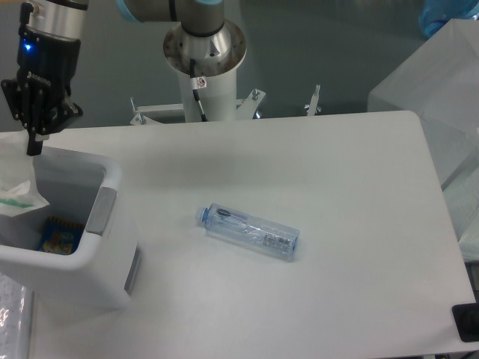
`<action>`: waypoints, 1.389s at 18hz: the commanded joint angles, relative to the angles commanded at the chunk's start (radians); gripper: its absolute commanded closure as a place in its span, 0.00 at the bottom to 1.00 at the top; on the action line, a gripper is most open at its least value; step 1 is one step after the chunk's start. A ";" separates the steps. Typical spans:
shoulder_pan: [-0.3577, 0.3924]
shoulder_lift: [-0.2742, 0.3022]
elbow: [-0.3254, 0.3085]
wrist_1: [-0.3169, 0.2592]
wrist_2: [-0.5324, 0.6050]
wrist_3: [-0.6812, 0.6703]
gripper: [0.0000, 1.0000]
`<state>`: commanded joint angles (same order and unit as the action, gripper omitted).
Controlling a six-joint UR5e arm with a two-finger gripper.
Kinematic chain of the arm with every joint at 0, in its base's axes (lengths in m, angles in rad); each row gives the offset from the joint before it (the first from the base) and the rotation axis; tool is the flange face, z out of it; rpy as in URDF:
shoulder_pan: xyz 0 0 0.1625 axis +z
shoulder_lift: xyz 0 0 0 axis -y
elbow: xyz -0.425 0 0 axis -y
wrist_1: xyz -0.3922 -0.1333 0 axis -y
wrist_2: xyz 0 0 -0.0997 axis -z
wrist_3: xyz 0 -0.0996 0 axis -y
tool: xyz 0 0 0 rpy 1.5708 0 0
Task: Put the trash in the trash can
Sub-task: 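Open the gripper to drop the wrapper into the bin, then move the gripper back over the clear plastic water bottle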
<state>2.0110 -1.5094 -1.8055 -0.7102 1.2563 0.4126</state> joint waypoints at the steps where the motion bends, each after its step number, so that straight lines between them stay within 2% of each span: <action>1: 0.000 -0.002 0.000 0.000 0.002 0.000 0.94; 2: 0.000 0.000 0.000 0.000 0.000 0.002 0.70; 3: 0.002 0.002 0.000 0.000 -0.002 0.002 0.56; 4: 0.005 0.002 0.003 0.002 -0.003 0.000 0.53; 6: 0.012 0.002 0.012 0.003 -0.005 0.000 0.28; 9: 0.028 0.003 0.017 0.003 -0.002 -0.002 0.18; 11: 0.050 0.011 0.017 0.003 -0.002 0.002 0.17; 17: 0.265 0.018 0.011 0.009 -0.006 0.038 0.17; 21: 0.412 0.003 -0.005 0.017 -0.035 0.124 0.11; 23: 0.465 -0.034 -0.003 0.037 -0.051 0.138 0.00; 25: 0.497 -0.070 -0.005 0.037 -0.046 0.144 0.00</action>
<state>2.5079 -1.5799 -1.8101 -0.6734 1.2103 0.5568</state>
